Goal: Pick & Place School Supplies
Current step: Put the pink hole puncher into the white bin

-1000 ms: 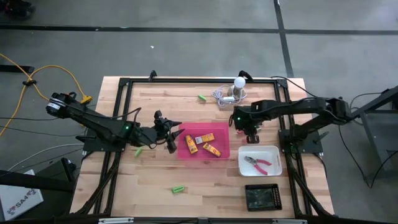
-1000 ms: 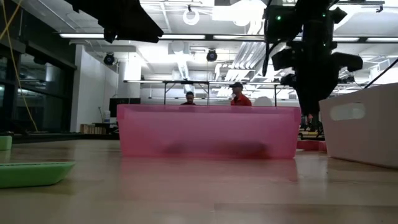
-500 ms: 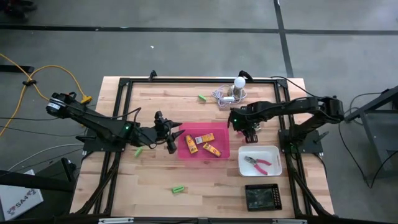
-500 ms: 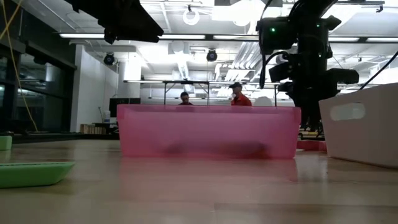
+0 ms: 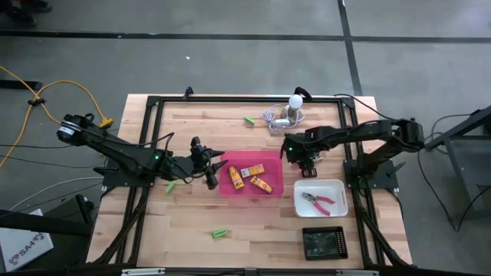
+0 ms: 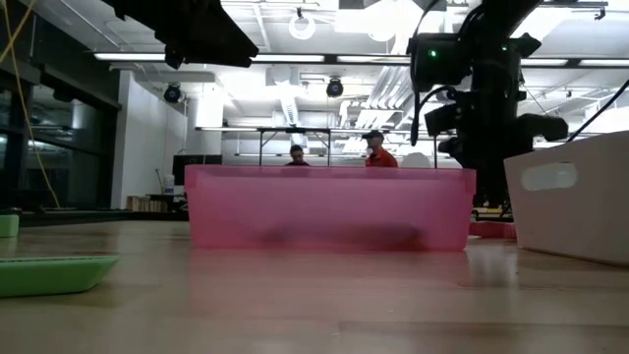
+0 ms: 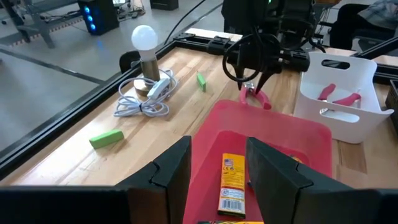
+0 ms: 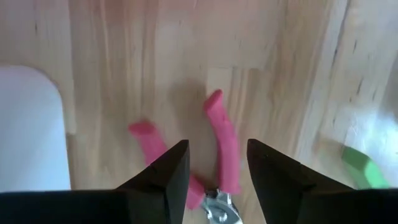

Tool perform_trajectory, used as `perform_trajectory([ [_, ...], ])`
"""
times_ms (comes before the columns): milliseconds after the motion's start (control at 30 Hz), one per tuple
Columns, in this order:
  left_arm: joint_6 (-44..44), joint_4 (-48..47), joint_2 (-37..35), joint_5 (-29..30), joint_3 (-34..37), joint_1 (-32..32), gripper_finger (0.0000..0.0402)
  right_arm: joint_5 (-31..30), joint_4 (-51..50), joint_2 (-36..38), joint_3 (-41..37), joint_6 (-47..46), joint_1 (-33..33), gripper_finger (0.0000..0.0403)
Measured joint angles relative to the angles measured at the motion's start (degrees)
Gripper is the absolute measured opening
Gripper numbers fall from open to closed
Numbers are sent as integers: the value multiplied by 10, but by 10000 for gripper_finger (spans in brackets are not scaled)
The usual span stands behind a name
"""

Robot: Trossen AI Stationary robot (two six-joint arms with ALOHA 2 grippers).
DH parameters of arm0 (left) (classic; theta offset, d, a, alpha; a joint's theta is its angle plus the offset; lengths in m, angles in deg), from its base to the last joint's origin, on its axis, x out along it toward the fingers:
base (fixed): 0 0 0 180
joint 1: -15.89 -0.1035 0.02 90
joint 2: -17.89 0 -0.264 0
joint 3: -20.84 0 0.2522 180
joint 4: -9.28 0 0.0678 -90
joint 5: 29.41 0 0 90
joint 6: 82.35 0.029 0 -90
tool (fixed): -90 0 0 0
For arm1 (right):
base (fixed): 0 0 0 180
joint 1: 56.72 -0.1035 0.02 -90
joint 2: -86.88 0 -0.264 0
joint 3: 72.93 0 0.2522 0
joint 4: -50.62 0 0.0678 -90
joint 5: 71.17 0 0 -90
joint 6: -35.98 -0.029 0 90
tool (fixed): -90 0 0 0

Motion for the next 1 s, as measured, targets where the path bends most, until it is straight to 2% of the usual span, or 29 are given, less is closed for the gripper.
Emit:
perform_trajectory([
  [633, 2, 0, 0, 0, 0, 0, 148, 3, 54, 0, -43, -5, 22, 150],
  [1000, 2, 0, 0, 0, 0, 0, 148, 39, 76, 0, -48, -5, 54, 150],
])
